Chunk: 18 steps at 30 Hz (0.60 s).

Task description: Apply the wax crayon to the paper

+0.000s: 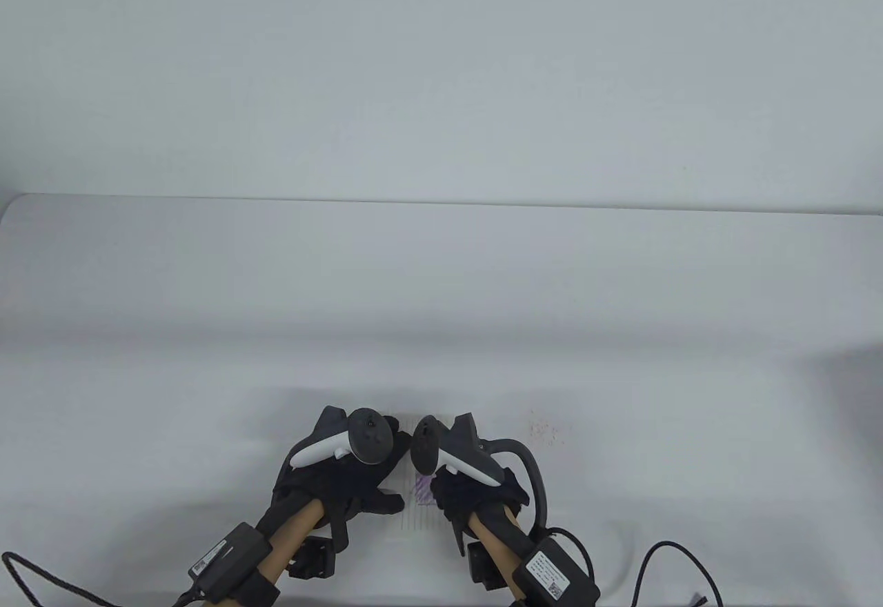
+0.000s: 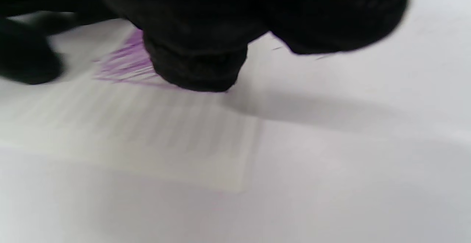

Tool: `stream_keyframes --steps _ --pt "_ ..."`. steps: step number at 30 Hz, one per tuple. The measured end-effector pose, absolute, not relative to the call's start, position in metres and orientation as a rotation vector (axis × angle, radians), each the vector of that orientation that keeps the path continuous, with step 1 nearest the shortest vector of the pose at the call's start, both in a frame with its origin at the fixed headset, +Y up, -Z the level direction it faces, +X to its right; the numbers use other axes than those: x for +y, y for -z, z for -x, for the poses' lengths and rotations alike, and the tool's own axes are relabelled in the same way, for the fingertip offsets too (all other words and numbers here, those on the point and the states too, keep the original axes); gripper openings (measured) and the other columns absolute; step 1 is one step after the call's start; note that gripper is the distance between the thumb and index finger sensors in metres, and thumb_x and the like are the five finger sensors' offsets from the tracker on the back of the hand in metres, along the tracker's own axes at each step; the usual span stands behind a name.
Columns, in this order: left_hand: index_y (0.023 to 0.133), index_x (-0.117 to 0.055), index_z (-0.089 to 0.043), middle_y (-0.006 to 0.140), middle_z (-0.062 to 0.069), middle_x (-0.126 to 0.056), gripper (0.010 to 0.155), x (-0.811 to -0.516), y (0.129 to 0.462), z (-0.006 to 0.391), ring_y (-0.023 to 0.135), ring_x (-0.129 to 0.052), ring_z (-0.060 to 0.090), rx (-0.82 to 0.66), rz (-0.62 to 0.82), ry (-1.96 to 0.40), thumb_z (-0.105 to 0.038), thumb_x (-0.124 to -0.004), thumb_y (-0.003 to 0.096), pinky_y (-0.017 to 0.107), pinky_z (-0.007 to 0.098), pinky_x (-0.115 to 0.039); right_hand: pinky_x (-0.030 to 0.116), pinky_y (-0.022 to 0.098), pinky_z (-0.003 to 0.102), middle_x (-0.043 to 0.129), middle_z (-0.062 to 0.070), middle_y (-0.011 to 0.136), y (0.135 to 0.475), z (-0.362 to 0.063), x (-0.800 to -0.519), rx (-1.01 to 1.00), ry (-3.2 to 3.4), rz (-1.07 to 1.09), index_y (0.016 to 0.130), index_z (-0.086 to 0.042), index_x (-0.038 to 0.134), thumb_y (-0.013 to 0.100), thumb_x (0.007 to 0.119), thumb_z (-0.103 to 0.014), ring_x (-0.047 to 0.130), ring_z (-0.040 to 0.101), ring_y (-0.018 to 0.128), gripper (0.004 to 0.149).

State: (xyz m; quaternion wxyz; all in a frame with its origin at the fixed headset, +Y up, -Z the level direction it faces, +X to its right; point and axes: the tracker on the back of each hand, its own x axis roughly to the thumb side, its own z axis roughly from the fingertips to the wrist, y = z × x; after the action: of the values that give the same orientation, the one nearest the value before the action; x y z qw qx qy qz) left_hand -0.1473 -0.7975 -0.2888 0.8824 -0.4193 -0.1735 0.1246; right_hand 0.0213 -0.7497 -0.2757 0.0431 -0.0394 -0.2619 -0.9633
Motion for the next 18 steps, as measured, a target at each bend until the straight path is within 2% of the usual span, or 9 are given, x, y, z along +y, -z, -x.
stream_keyframes --steps 2,4,7,8,9,12,15,17,18 --pt "0.105 0.009 -0.043 0.108 -0.015 0.027 0.090 -0.798 0.289 0.147 0.100 0.032 0.018 -0.361 0.874 -0.259 -0.052 -0.065 0.0553 0.069 0.056 0.020 0.087 0.015 0.029 0.100 0.000 0.038 0.277 -0.023 -0.748 -0.688 2.923 0.038 0.082 -0.008 0.081 0.053 0.070 -0.035 0.090 0.000 0.010 0.041" --pt "0.105 0.010 -0.043 0.108 -0.015 0.027 0.090 -0.798 0.289 0.147 0.100 0.032 0.018 -0.361 0.876 -0.261 -0.052 -0.065 0.0553 0.068 0.056 0.020 0.087 0.016 0.028 0.100 0.000 0.038 0.274 -0.019 -0.748 -0.580 2.884 0.117 0.082 -0.008 0.081 0.053 0.070 -0.036 0.090 -0.001 0.010 0.041" --pt "0.105 0.009 -0.043 0.108 -0.015 0.027 0.090 -0.798 0.289 0.147 0.100 0.032 0.018 -0.361 0.876 -0.260 -0.052 -0.065 0.0552 0.069 0.056 0.020 0.087 0.016 0.028 0.100 -0.001 0.039 0.269 -0.008 -0.755 -0.952 3.024 0.381 0.082 -0.009 0.081 0.053 0.070 -0.036 0.091 -0.001 0.010 0.041" --pt "0.105 0.009 -0.043 0.108 -0.015 0.027 0.090 -0.798 0.289 0.147 0.100 0.031 0.018 -0.361 0.876 -0.260 -0.052 -0.065 0.0552 0.069 0.056 0.020 0.087 0.016 0.029 0.100 0.001 0.039 0.268 -0.008 -0.753 -0.949 3.029 0.288 0.082 -0.008 0.080 0.053 0.071 -0.035 0.091 0.001 0.010 0.041" --pt "0.105 0.009 -0.043 0.108 -0.015 0.027 0.090 -0.798 0.289 0.147 0.100 0.032 0.018 -0.360 0.875 -0.261 -0.052 -0.065 0.0552 0.069 0.055 0.020 0.087 0.016 0.029 0.100 0.001 0.038 0.271 -0.011 -0.753 -0.881 3.005 0.281 0.081 -0.009 0.081 0.053 0.071 -0.035 0.091 0.000 0.010 0.040" --pt "0.105 0.009 -0.043 0.108 -0.015 0.027 0.090 -0.798 0.289 0.147 0.100 0.031 0.018 -0.360 0.875 -0.259 -0.052 -0.065 0.0552 0.069 0.056 0.020 0.086 0.016 0.029 0.100 0.001 0.038 0.277 -0.022 -0.750 -0.696 2.942 0.061 0.081 -0.008 0.081 0.053 0.071 -0.035 0.090 0.000 0.010 0.040" --pt "0.105 0.009 -0.043 0.108 -0.015 0.027 0.090 -0.798 0.289 0.147 0.100 0.032 0.017 -0.360 0.879 -0.262 -0.052 -0.065 0.0553 0.068 0.055 0.020 0.087 0.016 0.027 0.100 -0.001 0.039 0.272 -0.015 -0.748 -0.599 2.911 0.185 0.082 -0.009 0.080 0.053 0.070 -0.036 0.090 -0.002 0.010 0.041" --pt "0.104 0.009 -0.043 0.108 -0.016 0.027 0.090 -0.798 0.289 0.147 0.100 0.032 0.018 -0.361 0.880 -0.261 -0.052 -0.065 0.0552 0.068 0.055 0.020 0.087 0.016 0.027 0.100 -0.001 0.039 0.268 -0.004 -0.752 -0.855 3.009 0.433 0.082 -0.008 0.080 0.053 0.070 -0.036 0.091 -0.002 0.010 0.042" --pt "0.105 0.009 -0.043 0.108 -0.015 0.027 0.090 -0.798 0.289 0.147 0.100 0.032 0.018 -0.361 0.879 -0.262 -0.052 -0.065 0.0552 0.068 0.055 0.021 0.087 0.016 0.028 0.100 0.000 0.039 0.266 0.001 -0.755 -0.985 3.044 0.431 0.082 -0.007 0.081 0.053 0.071 -0.035 0.091 -0.001 0.010 0.042"
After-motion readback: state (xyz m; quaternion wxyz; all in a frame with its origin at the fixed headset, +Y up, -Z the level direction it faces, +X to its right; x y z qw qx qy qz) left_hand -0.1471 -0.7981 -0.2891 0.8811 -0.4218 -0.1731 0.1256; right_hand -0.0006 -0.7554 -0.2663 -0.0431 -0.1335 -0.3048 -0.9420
